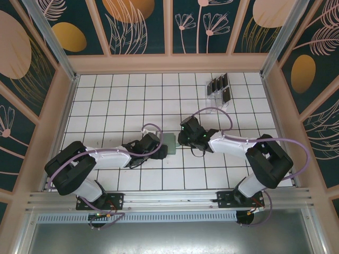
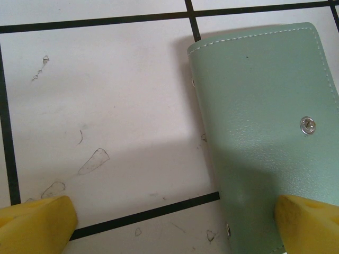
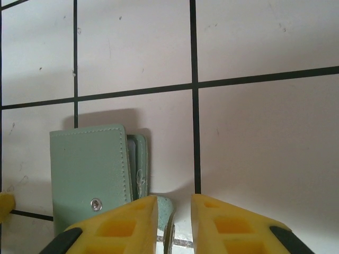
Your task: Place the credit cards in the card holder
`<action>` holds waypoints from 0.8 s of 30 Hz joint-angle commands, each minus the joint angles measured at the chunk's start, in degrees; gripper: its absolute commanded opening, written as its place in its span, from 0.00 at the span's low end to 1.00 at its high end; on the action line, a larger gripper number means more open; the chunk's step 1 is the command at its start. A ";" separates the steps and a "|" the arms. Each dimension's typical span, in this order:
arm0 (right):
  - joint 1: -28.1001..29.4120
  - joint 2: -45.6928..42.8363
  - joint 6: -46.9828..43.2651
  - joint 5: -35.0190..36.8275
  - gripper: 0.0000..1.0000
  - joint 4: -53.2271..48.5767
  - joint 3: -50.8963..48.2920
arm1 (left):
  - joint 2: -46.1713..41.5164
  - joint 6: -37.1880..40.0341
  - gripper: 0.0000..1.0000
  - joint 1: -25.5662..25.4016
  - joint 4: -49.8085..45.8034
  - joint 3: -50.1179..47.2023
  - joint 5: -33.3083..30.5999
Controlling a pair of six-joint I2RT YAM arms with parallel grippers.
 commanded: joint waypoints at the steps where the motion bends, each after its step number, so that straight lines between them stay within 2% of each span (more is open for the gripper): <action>1: 0.31 0.27 0.99 0.04 0.20 1.15 -1.05 | 4.04 -1.02 0.99 1.71 -4.47 -2.91 -2.70; 5: 0.36 0.10 0.96 0.08 0.17 1.23 -1.26 | 4.04 -0.96 0.99 1.69 -4.38 -2.98 -2.69; 24: 0.39 0.74 1.34 -1.46 0.17 2.66 -1.53 | 3.60 -0.99 0.98 1.71 -4.29 -3.20 -2.65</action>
